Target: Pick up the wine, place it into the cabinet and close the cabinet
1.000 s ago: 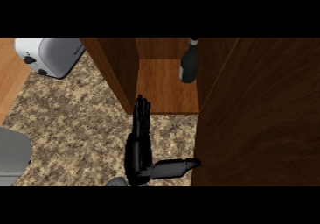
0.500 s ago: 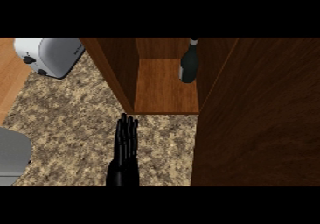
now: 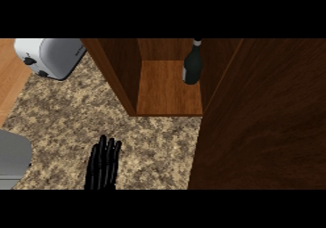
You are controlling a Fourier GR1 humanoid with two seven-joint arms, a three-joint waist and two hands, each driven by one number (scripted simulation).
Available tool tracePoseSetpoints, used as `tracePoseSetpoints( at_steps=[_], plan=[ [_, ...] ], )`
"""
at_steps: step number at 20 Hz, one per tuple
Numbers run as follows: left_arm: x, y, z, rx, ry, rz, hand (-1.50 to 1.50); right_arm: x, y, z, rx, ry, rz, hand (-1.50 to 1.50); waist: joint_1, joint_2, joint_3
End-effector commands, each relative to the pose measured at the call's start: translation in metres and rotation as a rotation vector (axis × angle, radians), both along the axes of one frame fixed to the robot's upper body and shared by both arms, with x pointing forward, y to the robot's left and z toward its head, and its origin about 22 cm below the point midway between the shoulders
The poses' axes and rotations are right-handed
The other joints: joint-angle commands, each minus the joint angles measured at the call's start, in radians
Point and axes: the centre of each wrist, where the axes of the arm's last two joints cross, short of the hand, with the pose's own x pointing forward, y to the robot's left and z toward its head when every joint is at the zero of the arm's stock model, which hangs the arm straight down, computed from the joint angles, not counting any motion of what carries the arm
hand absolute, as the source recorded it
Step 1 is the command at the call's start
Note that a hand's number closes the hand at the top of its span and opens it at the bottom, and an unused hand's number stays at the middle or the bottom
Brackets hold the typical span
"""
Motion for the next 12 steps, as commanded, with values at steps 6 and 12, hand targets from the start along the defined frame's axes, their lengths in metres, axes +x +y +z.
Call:
tracePoseSetpoints(
  at_steps=[6,12],
  plan=[
    [-0.026,0.043,0.011,0.021,0.004,-0.035,-1.5,-0.029,0.006,0.003,0.078,0.07,0.202,1.5,0.003,-0.002,-0.001],
    [-0.036,0.068,0.028,0.003,-0.031,0.026,-1.5,-0.046,0.015,-0.004,0.127,0.171,0.241,1.5,0.003,-0.003,0.0]
  ],
)
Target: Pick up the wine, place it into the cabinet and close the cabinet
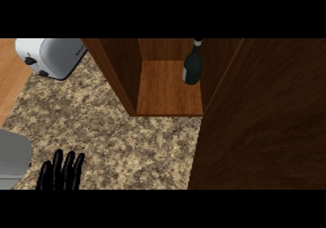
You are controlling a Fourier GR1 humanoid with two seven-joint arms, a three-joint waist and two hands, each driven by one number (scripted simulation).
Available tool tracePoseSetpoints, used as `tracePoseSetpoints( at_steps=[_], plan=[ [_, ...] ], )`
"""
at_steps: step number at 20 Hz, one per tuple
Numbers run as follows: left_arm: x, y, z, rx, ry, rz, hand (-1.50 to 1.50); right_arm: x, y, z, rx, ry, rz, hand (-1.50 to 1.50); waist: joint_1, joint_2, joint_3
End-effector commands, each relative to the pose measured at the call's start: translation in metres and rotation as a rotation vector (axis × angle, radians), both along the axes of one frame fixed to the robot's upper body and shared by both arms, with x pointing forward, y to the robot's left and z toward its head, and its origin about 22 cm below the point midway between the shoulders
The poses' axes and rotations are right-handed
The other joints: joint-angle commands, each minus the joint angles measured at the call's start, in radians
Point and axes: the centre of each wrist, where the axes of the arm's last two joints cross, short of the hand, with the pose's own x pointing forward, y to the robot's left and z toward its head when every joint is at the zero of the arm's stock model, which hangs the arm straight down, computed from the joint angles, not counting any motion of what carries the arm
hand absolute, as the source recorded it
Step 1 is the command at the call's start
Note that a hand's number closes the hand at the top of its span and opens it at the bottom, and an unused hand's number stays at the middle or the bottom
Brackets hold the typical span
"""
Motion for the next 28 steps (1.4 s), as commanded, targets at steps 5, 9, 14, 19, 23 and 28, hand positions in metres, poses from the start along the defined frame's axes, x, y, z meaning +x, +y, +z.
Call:
tracePoseSetpoints(
  at_steps=[5,9,14,19,23,28],
  plan=[
    [0.01,0.046,0.014,0.009,-0.033,0.067,-1.5,-0.048,0.018,0.031,0.028,-0.06,0.261,1.5,0.001,-0.004,-0.003],
    [0.004,0.065,0.025,-0.015,-0.028,0.064,-1.5,-0.049,0.027,0.031,0.027,-0.059,0.321,1.5,0.006,-0.002,-0.001],
    [0.01,0.094,0.023,0.02,-0.022,0.073,-1.5,-0.057,0.062,0.03,0.082,-0.042,0.353,1.5,0.0,-0.006,-0.003],
    [0.018,0.116,0.033,0.019,-0.023,0.08,-1.5,-0.064,0.084,0.03,0.097,-0.006,0.381,1.5,-0.003,-0.003,-0.003],
    [0.01,0.121,0.032,0.034,-0.01,0.074,-1.5,-0.072,0.097,0.028,0.086,-0.041,0.342,1.5,0.0,-0.006,-0.002],
    [0.008,0.132,0.042,0.035,-0.002,0.041,-1.5,-0.069,0.112,0.027,0.085,-0.074,0.304,1.5,0.017,-0.009,-0.003]
  ],
)
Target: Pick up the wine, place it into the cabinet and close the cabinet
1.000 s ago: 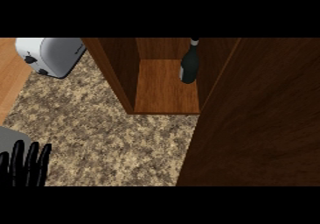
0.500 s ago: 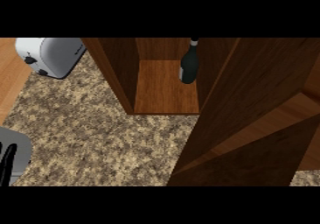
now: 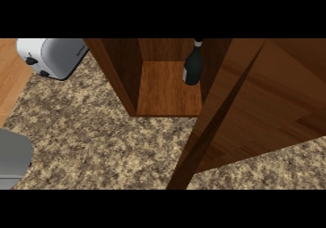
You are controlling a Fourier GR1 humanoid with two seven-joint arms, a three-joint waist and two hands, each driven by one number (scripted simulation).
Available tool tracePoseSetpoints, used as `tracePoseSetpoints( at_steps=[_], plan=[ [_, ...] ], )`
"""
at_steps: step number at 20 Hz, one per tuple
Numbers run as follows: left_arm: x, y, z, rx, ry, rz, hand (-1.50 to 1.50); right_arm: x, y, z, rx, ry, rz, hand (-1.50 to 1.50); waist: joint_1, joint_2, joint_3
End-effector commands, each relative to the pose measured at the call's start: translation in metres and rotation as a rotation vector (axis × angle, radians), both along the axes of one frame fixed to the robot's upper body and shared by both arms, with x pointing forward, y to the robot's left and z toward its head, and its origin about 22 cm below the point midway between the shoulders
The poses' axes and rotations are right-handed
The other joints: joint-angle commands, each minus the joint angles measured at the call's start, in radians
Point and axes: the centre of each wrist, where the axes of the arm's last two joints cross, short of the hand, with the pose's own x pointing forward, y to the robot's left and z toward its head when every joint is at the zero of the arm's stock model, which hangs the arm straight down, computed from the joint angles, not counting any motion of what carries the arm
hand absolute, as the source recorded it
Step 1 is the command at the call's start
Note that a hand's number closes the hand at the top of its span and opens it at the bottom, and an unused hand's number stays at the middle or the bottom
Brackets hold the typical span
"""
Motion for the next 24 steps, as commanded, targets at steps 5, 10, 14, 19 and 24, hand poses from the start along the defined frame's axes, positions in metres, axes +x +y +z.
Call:
tracePoseSetpoints(
  at_steps=[5,10,14,19,24],
  plan=[
    [0.012,0.023,-0.007,-0.051,0.001,-0.036,-1.5,-0.016,0.034,0.02,0.04,-0.153,0.055,1.5,0.006,0.004,-0.002],
    [0.011,0.009,0.008,-0.064,-0.011,-0.055,-1.5,0.01,0.057,0.021,0.002,-0.157,0.046,1.5,0.029,0.009,-0.001],
    [0.014,0.006,0.009,-0.06,0.017,-0.06,-1.5,0.016,0.068,0.026,0.028,-0.142,0.043,1.5,0.034,0.01,-0.001],
    [0.024,0.001,0.0,-0.092,0.015,-0.052,-1.5,0.048,0.086,0.049,0.041,-0.16,0.052,1.5,0.03,0.016,0.0],
    [0.022,-0.001,0.001,-0.082,-0.005,-0.029,-1.5,0.093,0.115,0.078,0.026,-0.166,0.0,1.5,0.034,0.014,0.001]
  ],
)
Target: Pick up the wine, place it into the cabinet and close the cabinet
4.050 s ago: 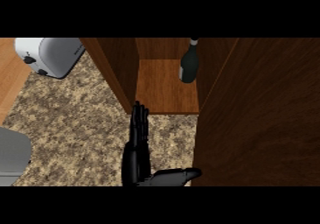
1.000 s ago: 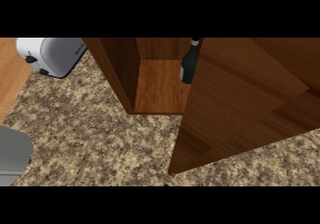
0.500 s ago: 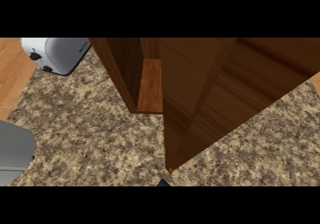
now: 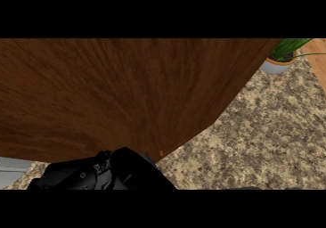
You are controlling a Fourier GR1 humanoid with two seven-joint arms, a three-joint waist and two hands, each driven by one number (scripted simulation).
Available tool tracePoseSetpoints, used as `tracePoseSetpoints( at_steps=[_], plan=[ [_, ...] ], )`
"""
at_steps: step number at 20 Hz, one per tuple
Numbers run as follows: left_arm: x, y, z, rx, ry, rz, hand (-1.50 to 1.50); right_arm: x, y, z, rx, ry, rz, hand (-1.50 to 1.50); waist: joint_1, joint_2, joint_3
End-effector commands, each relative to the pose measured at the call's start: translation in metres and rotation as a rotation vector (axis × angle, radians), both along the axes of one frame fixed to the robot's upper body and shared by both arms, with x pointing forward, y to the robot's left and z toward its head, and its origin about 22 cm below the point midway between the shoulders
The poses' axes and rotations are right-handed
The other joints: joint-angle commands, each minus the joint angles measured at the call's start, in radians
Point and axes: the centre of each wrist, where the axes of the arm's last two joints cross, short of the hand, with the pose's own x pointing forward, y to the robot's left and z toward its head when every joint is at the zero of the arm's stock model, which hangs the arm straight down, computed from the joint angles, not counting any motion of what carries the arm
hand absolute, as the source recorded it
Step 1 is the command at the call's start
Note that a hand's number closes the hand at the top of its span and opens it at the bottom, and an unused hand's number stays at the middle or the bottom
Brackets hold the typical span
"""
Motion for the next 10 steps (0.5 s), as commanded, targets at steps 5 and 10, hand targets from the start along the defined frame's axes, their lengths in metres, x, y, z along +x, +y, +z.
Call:
tracePoseSetpoints(
  at_steps=[5,10],
  plan=[
    [-0.002,-0.002,-0.003,0.001,-0.007,0.011,-1.5,0.07,0.043,0.038,-0.042,-0.1,-0.091,1.5,-0.005,0.001,0.001],
    [0.012,-0.002,-0.009,-0.01,-0.013,0.025,-1.5,0.104,0.05,0.04,-0.085,-0.143,-0.189,1.5,-0.024,0.0,0.002]
  ],
)
